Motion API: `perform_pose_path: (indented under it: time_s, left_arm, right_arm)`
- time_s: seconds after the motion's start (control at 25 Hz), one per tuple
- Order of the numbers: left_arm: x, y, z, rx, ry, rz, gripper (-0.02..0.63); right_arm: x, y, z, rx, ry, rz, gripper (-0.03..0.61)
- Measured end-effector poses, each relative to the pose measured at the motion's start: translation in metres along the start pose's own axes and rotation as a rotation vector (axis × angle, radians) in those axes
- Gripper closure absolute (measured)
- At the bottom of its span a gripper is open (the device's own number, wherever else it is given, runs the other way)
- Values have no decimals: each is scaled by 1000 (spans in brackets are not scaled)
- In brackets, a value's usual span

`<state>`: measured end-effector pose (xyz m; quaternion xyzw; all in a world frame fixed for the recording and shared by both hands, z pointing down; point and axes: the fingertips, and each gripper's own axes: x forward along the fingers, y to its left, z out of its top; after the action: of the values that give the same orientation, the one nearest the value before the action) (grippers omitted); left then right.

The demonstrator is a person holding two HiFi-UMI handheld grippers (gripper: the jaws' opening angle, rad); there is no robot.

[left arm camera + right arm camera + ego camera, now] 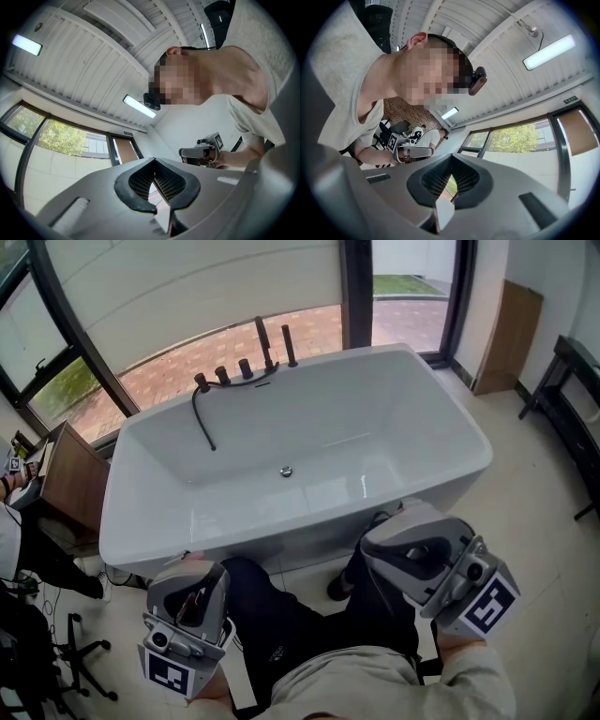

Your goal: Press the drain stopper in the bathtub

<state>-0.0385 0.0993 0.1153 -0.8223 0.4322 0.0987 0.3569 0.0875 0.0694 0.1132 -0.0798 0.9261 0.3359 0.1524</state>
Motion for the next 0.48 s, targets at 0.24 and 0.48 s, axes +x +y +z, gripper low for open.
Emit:
perform_pose_path:
  time_s: [0.24,0.48]
  left_arm:
    - [1,1,1,4,1,5,606]
    - [0,2,-1,11,8,7,606]
  right_arm:
    - [3,2,-2,4,8,11,575]
    - [4,4,-6,7,16,17,575]
